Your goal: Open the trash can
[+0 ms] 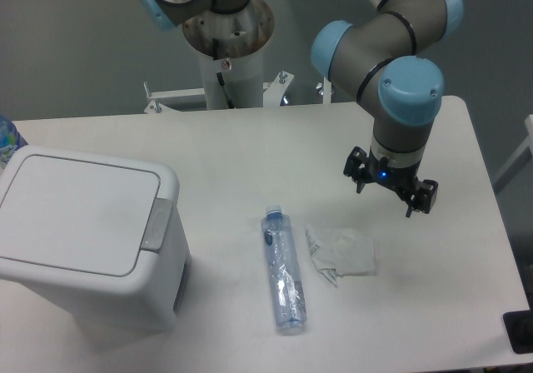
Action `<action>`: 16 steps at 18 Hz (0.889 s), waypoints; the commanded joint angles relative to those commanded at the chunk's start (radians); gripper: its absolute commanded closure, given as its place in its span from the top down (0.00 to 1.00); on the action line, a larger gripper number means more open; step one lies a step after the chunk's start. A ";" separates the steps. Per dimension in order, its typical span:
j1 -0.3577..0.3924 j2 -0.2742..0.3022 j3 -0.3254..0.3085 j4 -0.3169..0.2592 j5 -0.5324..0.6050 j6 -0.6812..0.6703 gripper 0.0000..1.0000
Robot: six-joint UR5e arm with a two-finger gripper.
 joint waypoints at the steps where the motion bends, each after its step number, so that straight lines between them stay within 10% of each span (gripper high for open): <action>1: 0.002 0.000 -0.002 0.002 -0.002 0.000 1.00; 16: -0.026 0.002 -0.049 0.064 -0.080 -0.182 1.00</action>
